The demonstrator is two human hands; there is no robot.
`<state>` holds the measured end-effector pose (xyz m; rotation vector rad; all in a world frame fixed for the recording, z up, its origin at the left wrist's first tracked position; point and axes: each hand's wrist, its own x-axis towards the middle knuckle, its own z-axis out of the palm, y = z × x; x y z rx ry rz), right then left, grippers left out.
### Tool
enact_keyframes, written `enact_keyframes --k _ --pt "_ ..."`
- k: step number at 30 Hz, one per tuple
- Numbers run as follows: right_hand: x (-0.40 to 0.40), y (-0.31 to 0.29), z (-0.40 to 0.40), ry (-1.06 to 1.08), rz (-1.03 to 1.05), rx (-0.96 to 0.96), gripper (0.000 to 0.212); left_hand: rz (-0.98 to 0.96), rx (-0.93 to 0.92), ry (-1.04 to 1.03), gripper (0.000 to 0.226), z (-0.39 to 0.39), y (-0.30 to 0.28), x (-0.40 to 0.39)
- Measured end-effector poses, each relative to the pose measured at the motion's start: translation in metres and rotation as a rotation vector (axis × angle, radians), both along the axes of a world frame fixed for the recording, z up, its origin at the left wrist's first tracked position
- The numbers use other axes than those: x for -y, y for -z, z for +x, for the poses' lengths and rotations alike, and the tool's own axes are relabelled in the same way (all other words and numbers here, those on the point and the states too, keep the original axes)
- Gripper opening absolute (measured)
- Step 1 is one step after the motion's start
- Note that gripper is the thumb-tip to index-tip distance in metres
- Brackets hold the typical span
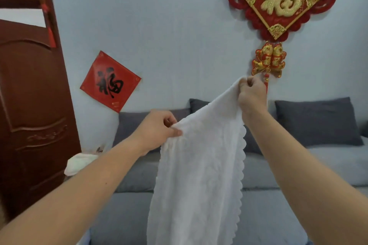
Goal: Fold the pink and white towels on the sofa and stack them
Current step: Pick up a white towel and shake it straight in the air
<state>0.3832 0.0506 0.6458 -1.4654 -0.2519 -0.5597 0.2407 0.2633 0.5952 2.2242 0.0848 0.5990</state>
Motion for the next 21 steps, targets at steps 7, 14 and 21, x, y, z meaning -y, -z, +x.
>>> enact_keyframes --k 7,14,21 --pt "-0.006 0.042 -0.001 -0.047 -0.019 -0.094 0.015 -0.137 -0.126 0.059 0.012 0.000 0.056 -0.011" --pt "-0.020 0.103 0.009 -0.068 0.024 -0.241 0.020 -0.373 -0.216 0.023 0.012 0.001 0.107 -0.035" --pt "-0.031 0.105 0.012 -0.102 0.245 -0.275 0.019 -0.386 -0.302 0.173 0.026 0.009 0.125 -0.036"
